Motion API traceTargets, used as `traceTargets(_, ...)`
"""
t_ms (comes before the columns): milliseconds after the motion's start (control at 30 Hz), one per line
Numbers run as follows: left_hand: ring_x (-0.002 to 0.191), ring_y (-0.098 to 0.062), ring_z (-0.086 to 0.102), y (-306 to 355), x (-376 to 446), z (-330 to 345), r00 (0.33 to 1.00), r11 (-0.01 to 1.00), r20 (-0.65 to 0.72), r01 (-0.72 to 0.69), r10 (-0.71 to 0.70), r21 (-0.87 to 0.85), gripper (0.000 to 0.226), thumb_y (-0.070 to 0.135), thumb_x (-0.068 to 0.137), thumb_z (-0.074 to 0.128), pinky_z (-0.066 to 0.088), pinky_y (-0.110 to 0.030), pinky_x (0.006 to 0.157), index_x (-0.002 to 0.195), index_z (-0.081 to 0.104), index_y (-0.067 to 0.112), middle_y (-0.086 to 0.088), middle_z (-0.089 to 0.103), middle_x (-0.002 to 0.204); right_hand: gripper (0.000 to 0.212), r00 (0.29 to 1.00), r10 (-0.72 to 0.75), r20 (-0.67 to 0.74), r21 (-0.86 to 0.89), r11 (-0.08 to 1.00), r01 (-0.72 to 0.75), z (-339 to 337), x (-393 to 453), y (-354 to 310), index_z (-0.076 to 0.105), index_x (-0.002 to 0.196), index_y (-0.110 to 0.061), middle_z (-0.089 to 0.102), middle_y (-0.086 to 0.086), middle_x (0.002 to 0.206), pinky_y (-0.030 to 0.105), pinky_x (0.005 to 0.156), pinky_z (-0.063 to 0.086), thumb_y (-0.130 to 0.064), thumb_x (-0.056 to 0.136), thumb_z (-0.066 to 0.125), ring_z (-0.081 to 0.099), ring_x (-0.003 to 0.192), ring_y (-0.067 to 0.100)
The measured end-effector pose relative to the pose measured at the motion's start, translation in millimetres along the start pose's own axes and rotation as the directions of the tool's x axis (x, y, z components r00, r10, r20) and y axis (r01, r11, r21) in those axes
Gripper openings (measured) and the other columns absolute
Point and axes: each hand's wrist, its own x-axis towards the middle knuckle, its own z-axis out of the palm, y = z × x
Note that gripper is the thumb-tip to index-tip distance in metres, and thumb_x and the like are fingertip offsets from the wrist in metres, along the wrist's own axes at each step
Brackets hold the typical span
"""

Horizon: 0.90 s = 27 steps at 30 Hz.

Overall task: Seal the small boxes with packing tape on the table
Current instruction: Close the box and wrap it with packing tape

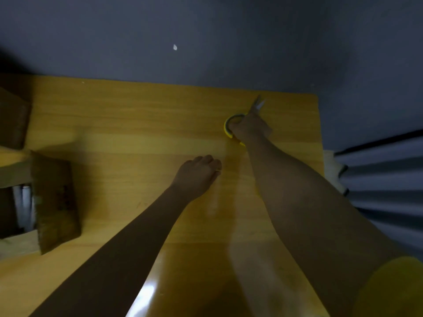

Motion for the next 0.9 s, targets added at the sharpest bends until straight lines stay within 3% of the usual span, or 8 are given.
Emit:
traceTargets(167,0.116,-0.025,0.050,4,-4,-3,0.999,1.000,0.048,0.024,-0.023,-0.013,0.029,0.031,0.102,0.039,0.043,-0.035,0.085,0.125,0.051,0.018,-0.005,0.051,0.123,0.060,0.999,-0.037,0.010,-0.144,0.989,0.038,-14,-14,14,0.040,0.129,-0.001,0.057,0.016,0.126,0.037,0.087,0.046,-0.044,0.090,0.059,0.056,0.118,0.033)
traceTargets(300,0.116,-0.026,0.050,9,-6,-6,0.994,0.992,0.084,0.079,-0.071,-0.103,0.032,0.032,0.102,0.041,0.043,-0.035,0.085,0.128,0.048,0.017,-0.005,0.049,0.124,0.041,0.961,-0.255,0.106,-0.242,0.931,0.274,-40,-39,42,0.062,0.098,-0.006,0.063,0.016,0.093,0.028,0.063,0.036,-0.046,0.092,0.055,0.062,0.095,0.034)
traceTargets(367,0.112,-0.027,0.051,12,-6,-8,0.988,0.986,0.126,0.102,-0.085,-0.133,0.031,0.032,0.102,0.041,0.042,-0.035,0.082,0.128,0.047,0.015,-0.007,0.048,0.123,0.038,0.939,-0.266,0.219,-0.267,0.909,0.320,-55,-58,55,0.063,0.096,-0.005,0.058,0.012,0.080,0.030,0.059,0.037,-0.041,0.096,0.052,0.063,0.084,0.034)
traceTargets(467,0.105,-0.031,0.054,15,-8,-11,0.980,0.976,0.166,0.141,-0.113,-0.164,0.028,0.031,0.102,0.041,0.044,-0.037,0.080,0.123,0.048,0.013,-0.011,0.049,0.118,0.049,0.919,-0.258,0.296,-0.332,0.875,0.353,-69,-81,71,0.055,0.124,-0.001,0.060,0.016,0.109,0.036,0.076,0.051,-0.040,0.095,0.055,0.060,0.101,0.033)
traceTargets(533,0.100,-0.031,0.055,17,-7,-12,0.974,0.975,0.181,0.162,-0.134,-0.152,0.026,0.031,0.102,0.041,0.046,-0.039,0.080,0.119,0.049,0.013,-0.012,0.050,0.115,0.057,0.921,-0.281,0.270,-0.392,0.841,0.372,-76,-93,76,0.048,0.135,-0.002,0.054,0.016,0.125,0.037,0.082,0.050,-0.041,0.094,0.056,0.055,0.109,0.032)
traceTargets(733,0.107,-0.031,0.053,26,-9,-13,0.969,0.979,0.155,0.200,-0.191,-0.047,0.021,0.020,0.102,0.040,0.046,-0.039,0.078,0.120,0.049,0.016,-0.011,0.050,0.120,0.056,0.897,-0.333,0.289,-0.710,0.554,0.434,-90,-118,85,0.049,0.127,-0.009,0.056,0.011,0.120,0.037,0.088,0.042,-0.052,0.092,0.053,0.053,0.109,0.028)
traceTargets(900,0.107,-0.031,0.053,27,-7,-11,0.970,0.977,0.122,0.213,-0.211,-0.002,0.026,0.012,0.101,0.037,0.045,-0.039,0.075,0.123,0.050,0.017,-0.011,0.050,0.125,0.034,0.903,-0.303,0.305,-0.868,0.302,0.395,-89,-123,80,0.047,0.130,-0.008,0.051,0.011,0.128,0.036,0.101,0.036,-0.028,0.102,0.044,0.046,0.121,0.027)
